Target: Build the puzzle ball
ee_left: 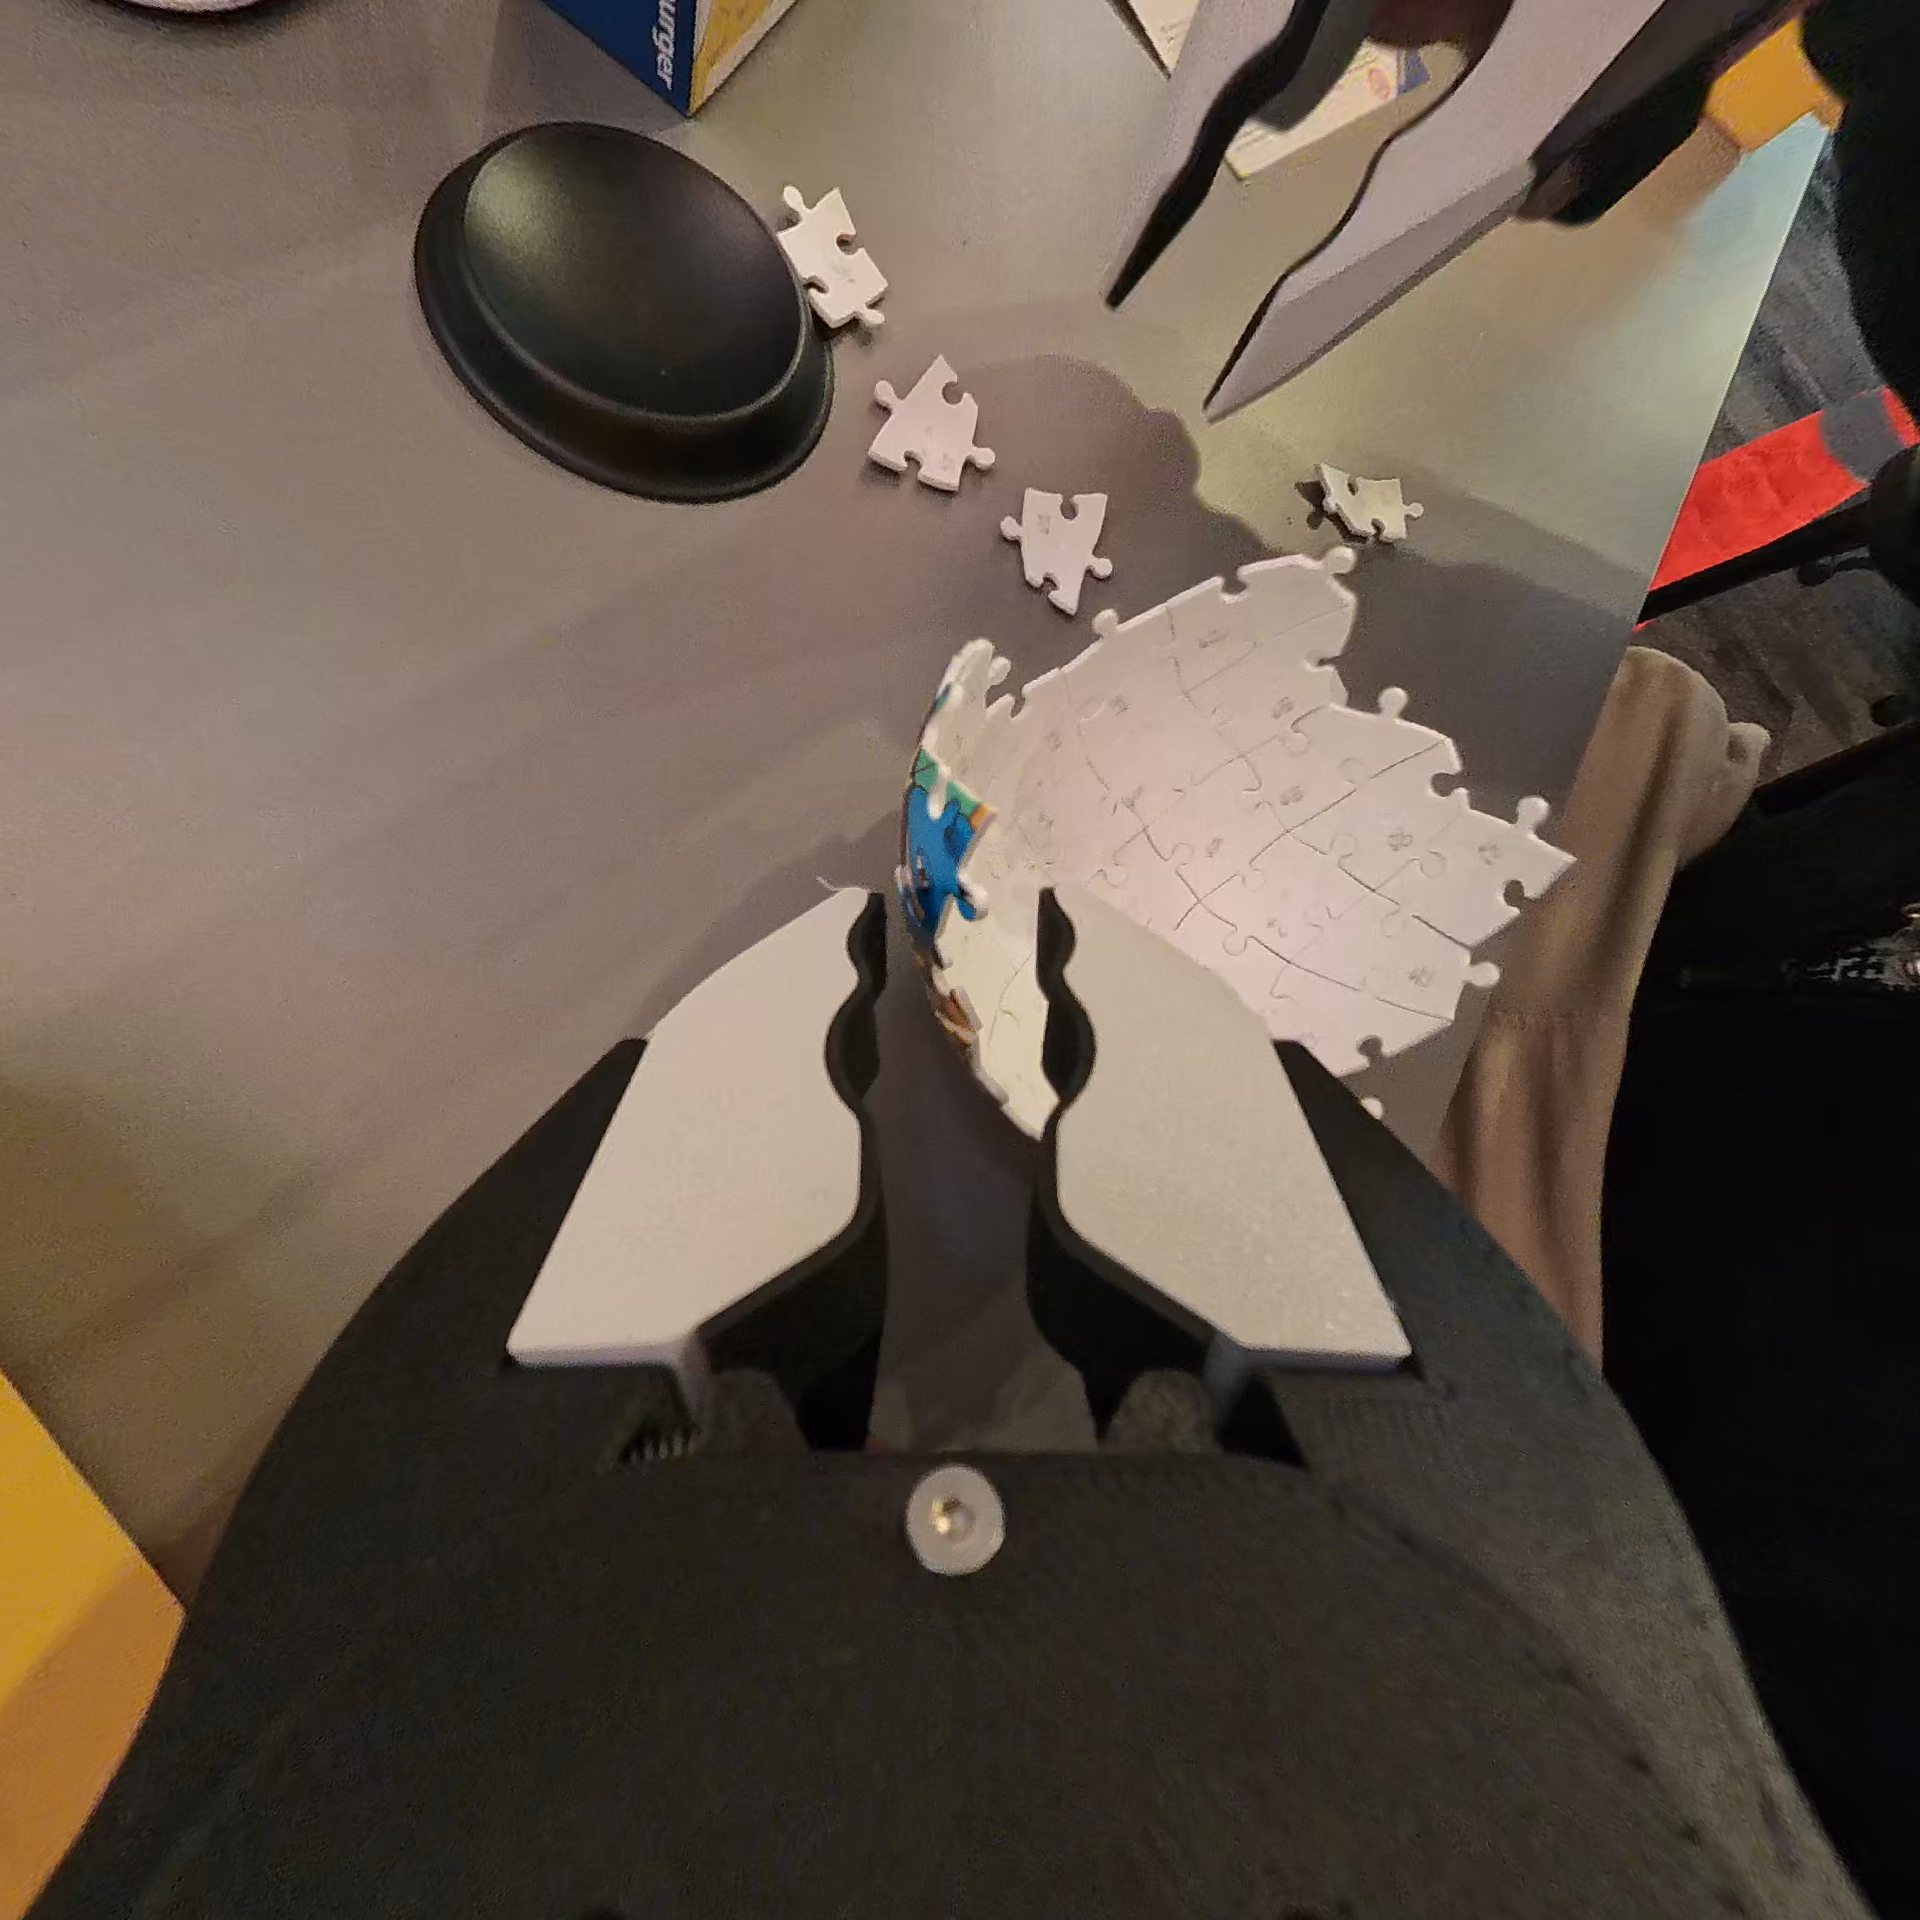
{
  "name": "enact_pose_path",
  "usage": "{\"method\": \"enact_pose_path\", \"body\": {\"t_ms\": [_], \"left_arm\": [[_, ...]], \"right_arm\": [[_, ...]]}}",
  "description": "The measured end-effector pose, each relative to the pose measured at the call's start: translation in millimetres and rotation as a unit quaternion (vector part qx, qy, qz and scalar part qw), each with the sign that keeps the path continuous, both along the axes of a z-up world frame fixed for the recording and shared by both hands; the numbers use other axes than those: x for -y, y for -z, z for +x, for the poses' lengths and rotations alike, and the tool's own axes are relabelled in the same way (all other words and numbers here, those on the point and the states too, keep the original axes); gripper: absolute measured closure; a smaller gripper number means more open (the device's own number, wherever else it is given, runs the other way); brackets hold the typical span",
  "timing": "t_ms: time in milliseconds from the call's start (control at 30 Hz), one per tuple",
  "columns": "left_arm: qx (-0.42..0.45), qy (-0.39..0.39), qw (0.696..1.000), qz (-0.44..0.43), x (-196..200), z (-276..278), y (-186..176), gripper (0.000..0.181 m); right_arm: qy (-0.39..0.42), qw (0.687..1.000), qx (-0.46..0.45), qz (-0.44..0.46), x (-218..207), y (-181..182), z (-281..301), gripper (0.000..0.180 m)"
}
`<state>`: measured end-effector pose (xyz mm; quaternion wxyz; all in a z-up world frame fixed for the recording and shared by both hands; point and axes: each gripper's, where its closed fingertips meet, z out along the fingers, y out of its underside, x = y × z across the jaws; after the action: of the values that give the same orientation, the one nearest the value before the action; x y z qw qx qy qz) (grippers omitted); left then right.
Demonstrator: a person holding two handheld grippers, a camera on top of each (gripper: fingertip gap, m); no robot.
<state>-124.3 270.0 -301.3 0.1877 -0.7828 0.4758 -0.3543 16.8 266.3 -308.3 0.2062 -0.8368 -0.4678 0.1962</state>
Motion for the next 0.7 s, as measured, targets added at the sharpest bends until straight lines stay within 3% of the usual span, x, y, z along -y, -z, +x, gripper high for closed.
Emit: {"method": "enact_pose_path", "body": {"t_ms": [33, 700], "left_arm": [[0.005, 0.000, 1.000, -0.001, 0, 0, -1, 0.153], [0.055, -0.008, 0.998, 0.002, -7, 1, -19, 0.149]], "right_arm": [[0.002, 1.000, 0.005, -0.002, 2, 5, 2, 0.149], [0.063, 0.997, 0.002, 0.039, -6, 21, 9, 0.148]]}}
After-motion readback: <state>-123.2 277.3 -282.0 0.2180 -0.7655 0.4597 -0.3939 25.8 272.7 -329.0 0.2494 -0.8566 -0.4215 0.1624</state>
